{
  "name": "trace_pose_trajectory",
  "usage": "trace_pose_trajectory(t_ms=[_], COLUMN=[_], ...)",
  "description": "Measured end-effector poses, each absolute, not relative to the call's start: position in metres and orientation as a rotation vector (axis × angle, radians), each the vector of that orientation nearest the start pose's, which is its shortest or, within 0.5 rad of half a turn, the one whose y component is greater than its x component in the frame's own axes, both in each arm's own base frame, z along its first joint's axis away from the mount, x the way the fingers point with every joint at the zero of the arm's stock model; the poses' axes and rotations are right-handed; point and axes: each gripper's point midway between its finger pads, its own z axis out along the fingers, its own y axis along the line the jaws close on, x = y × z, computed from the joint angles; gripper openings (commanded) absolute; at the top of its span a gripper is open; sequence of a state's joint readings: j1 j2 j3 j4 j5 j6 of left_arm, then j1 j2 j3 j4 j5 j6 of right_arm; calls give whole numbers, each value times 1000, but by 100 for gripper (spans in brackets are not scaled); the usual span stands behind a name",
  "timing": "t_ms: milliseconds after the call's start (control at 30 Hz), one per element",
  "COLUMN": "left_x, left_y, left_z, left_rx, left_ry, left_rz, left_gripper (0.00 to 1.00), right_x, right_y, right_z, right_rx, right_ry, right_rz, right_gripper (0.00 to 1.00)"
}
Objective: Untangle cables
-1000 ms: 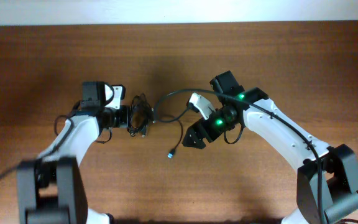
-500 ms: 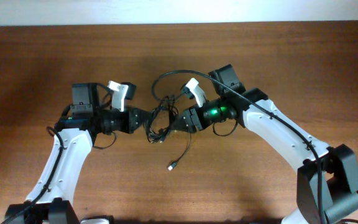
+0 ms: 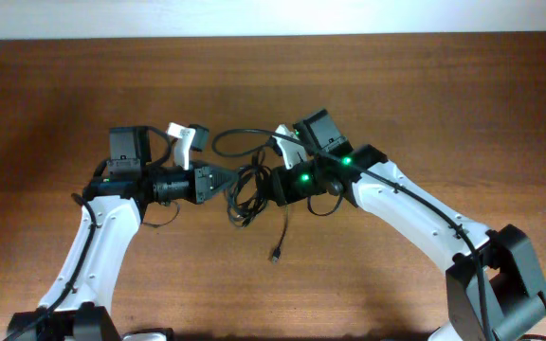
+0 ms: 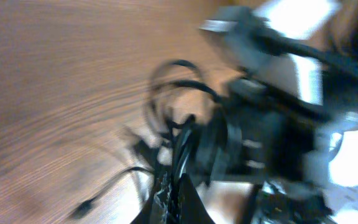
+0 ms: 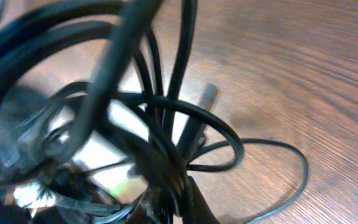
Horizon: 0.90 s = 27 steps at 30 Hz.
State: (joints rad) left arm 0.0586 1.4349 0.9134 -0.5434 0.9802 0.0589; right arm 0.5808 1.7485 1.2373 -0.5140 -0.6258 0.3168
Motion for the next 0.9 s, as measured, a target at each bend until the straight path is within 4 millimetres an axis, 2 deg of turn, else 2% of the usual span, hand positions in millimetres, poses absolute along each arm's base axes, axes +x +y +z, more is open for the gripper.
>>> trace_pose_trajectory(t_ms=[33, 100, 167, 267, 433, 500, 600, 667, 767, 833, 900], left_x=[318, 321, 322, 316, 307, 302, 289, 283, 283, 288, 295], left_y=[-119, -104, -101, -106, -113, -113, -113, -117, -125, -128, -131], left_z=[150, 133, 133, 137, 135, 129, 109, 106, 115, 122, 131], left_rx=[286, 200, 187, 203, 185, 170, 116, 117, 165, 208, 268], left_ry=[2372, 2471, 2477, 2457, 2451, 2469, 2540, 2545, 2479, 2418, 2341], left_rz=[-1152, -1010, -975, -1010, -1086, -1098, -1136, -1187, -1277, -1298, -1309], left_gripper=[0, 0, 0, 0, 0, 0, 0, 0, 0, 0, 0], right_x=[294, 287, 283, 274, 274, 277, 298, 317, 344, 348, 343], right_y=[317, 329, 343, 350, 354, 355, 355, 344, 315, 295, 281], right_z=[128, 154, 195, 226, 245, 251, 230, 210, 174, 152, 137], right_rx=[-652, -831, -994, -1133, -1229, -1235, -1085, -932, -701, -614, -577], right_ry=[2617, 2421, 2125, 1860, 1630, 1589, 1805, 2018, 2280, 2405, 2496], right_rz=[1161, 1342, 1540, 1669, 1667, 1643, 1533, 1348, 1029, 868, 783], right_gripper=[4, 4, 4, 4, 4, 4, 4, 5, 14, 15, 26])
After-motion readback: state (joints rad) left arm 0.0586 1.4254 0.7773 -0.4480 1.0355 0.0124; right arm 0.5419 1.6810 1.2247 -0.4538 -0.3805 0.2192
